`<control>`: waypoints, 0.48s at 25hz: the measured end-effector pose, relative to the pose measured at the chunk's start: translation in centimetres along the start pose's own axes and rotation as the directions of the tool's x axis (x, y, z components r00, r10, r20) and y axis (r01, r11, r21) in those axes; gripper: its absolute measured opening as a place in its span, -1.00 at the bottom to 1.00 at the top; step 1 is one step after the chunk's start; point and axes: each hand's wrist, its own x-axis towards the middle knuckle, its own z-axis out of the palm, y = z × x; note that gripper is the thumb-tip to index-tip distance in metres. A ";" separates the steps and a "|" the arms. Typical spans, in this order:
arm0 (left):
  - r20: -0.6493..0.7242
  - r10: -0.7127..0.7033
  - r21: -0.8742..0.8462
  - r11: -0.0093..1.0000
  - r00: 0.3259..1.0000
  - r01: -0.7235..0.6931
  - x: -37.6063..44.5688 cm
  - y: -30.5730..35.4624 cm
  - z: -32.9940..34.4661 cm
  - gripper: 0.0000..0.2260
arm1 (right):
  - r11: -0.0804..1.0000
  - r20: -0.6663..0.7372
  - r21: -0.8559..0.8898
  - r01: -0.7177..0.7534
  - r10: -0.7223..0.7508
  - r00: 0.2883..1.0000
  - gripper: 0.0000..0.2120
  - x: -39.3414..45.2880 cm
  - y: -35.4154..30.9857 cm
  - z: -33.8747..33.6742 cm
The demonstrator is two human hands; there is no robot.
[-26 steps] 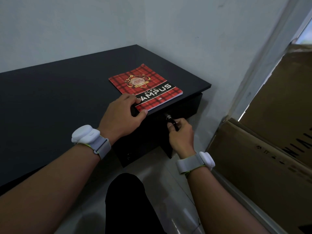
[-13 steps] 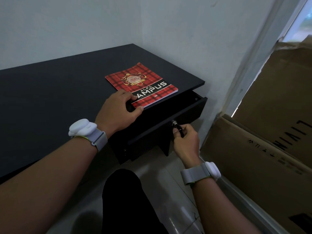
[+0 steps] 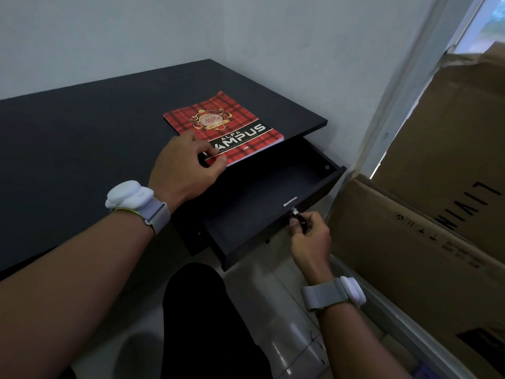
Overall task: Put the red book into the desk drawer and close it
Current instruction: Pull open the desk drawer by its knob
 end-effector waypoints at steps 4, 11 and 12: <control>-0.085 -0.109 0.011 0.994 0.990 0.111 0.2 0.5 -0.3 -0.56 | 1.000 -0.021 0.008 -0.002 0.002 1.000 -0.84 0.0 1.9 -0.2; 0.051 -0.383 0.235 0.902 0.922 0.362 1.6 2.3 -0.4 -0.17 | 1.000 -0.010 -0.016 -0.024 0.023 1.000 -0.72 0.2 3.9 0.0; 0.072 -0.408 0.223 0.896 0.910 0.384 2.1 2.6 -0.6 -0.12 | 0.999 -0.008 -0.018 -0.031 0.031 0.999 -0.71 0.2 4.1 0.1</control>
